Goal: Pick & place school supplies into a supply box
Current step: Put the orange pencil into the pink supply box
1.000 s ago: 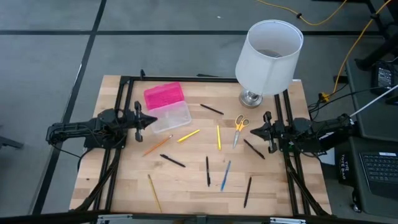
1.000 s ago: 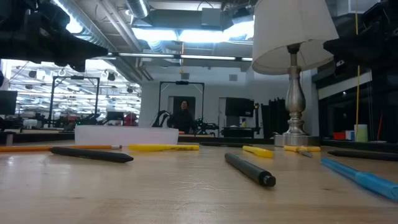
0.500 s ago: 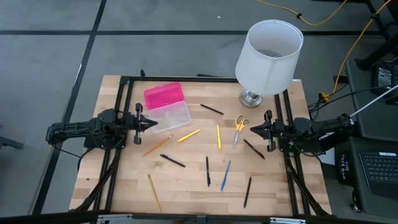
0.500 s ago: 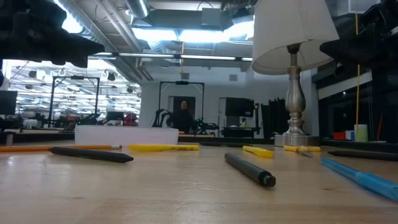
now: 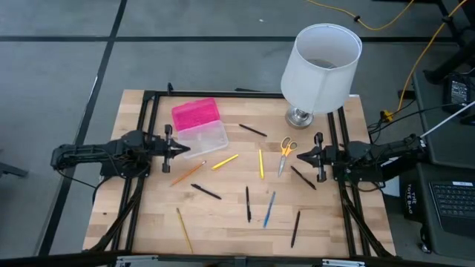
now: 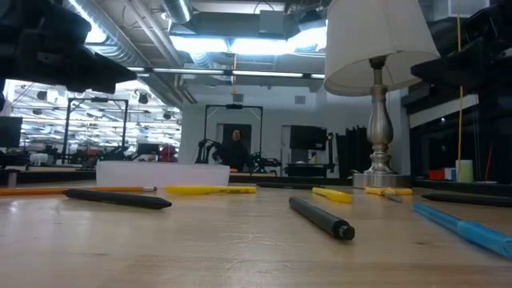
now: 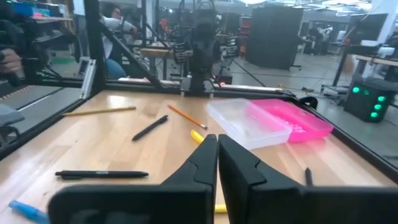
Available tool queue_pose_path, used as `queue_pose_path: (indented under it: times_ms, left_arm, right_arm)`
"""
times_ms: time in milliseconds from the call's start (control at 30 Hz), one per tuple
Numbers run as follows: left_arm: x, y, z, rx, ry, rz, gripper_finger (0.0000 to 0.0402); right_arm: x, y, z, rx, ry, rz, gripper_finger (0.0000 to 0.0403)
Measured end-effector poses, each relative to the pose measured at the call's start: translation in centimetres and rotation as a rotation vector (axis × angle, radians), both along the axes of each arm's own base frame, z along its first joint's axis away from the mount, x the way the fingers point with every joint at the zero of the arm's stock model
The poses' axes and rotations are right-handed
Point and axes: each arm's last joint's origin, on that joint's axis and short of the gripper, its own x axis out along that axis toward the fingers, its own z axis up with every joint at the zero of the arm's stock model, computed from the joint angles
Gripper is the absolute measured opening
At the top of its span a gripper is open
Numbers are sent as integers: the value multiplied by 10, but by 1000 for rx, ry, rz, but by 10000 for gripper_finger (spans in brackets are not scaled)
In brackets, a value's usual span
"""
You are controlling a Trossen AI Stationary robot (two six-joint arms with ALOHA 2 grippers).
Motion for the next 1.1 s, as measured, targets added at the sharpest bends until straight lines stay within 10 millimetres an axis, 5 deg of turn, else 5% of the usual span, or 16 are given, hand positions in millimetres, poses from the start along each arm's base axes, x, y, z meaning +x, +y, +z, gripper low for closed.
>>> queue_pose_path:
  times_ms: [300,567,733,1100]
  left_arm:
    - [4,1,-5,-45,52,12,3]
    - [7,3,-2,-48,36,75,1]
    - [10,3,14,-51,93,78,1]
    - [27,7,47,-107,391,151,2]
  right_arm:
    - [0,-2,0,159,-13,-87,6]
    - [0,-3,16,100,-39,-101,3]
    - [4,-2,32,55,-24,-109,3]
    - [27,2,36,19,-15,-145,3]
